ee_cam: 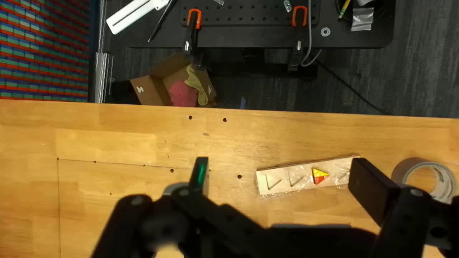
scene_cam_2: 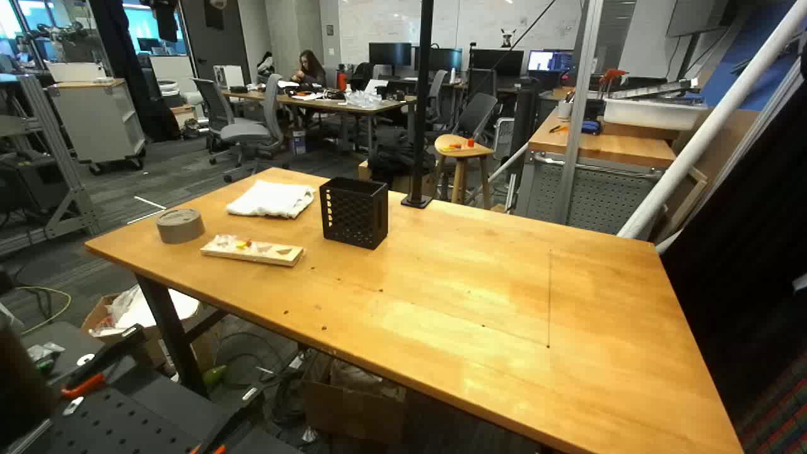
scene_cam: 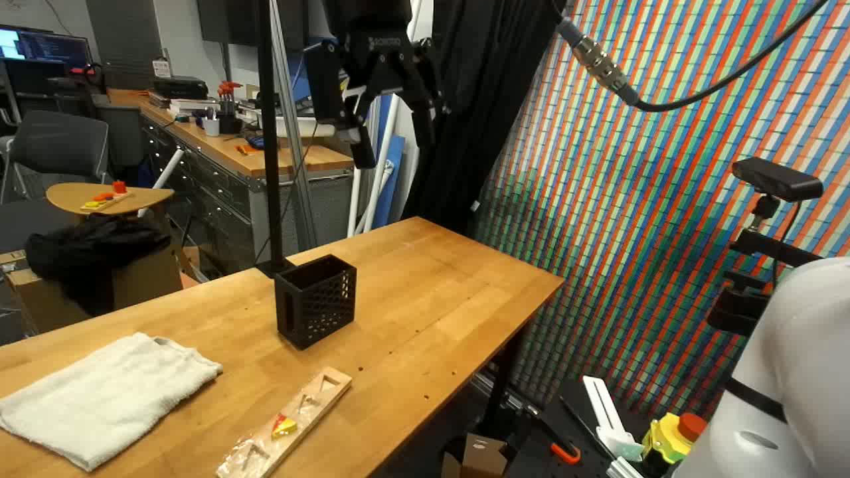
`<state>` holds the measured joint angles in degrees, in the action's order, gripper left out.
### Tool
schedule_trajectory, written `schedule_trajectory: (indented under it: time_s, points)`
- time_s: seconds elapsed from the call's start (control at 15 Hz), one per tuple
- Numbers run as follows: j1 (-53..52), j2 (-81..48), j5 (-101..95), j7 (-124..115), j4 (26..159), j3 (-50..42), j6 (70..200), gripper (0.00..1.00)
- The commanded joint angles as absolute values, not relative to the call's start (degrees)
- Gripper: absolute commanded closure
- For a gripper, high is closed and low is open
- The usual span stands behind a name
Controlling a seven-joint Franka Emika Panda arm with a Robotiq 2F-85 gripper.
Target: Pick up the towel from the table and put it in the small black basket.
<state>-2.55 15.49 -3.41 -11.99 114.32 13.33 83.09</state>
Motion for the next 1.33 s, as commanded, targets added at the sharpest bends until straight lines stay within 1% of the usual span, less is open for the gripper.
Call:
schedule_trajectory:
  time_s: [0.0, 0.33, 0.67, 1.27]
  points:
    - [-4.1, 15.3, -3.7, -12.3, 114.0, 12.0, 83.0, 0.00]
    - [-4.1, 15.7, -3.7, -12.3, 113.6, 12.1, 83.0, 0.00]
    - [-4.8, 10.5, -4.5, -10.9, 112.3, 12.1, 87.2, 0.00]
    - [-7.3, -5.2, -13.5, -6.8, 105.6, 12.0, 105.8, 0.00]
